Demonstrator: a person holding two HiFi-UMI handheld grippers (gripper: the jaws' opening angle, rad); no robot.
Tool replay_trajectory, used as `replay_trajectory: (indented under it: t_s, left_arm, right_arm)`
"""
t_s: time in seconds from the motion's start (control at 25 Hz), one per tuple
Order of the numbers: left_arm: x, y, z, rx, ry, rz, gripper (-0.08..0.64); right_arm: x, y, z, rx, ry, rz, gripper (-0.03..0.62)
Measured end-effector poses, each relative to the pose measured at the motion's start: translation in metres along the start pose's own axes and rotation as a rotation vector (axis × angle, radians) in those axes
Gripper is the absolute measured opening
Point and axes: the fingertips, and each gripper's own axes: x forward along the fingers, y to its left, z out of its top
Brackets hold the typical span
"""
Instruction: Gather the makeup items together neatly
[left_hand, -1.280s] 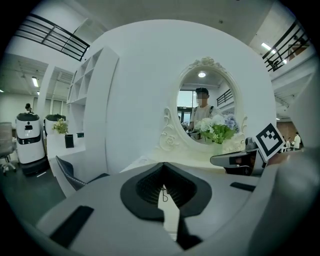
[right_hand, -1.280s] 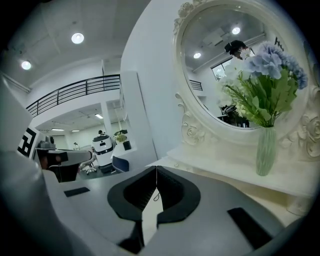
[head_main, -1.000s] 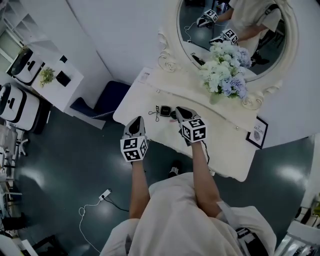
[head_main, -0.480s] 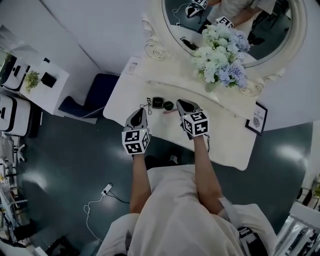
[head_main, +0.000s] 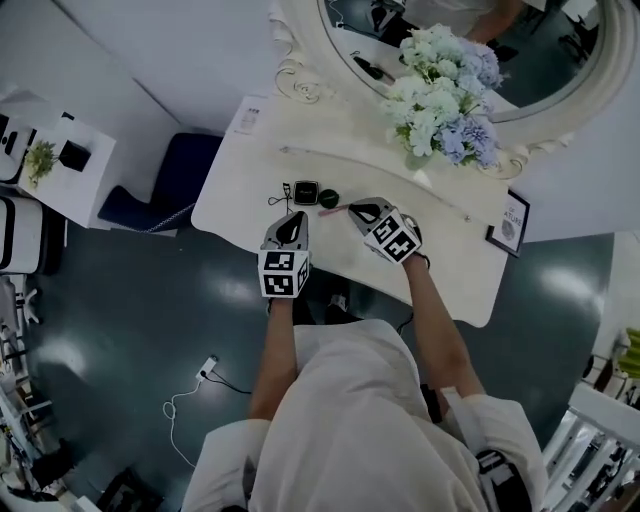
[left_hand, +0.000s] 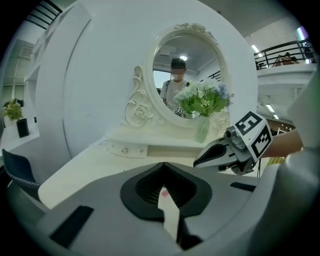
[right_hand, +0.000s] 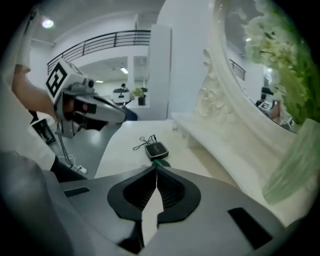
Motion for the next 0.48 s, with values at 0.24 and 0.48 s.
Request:
replay_trajectory:
  t_s: [0.24, 0.48]
  left_arm:
    - [-0.001, 0.003, -0.001, 0.008, 0.008, -0.005, 0.014]
    - [-0.015, 0.012, -0.007, 0.031, 0.027, 0.025, 0.014]
  right_arm:
    - [0.032, 0.007, -0.021, -0.237, 0.161, 0.161, 0.044]
    - [0.055, 0.006, -0.034, -0.372, 0.255, 0.279, 0.138]
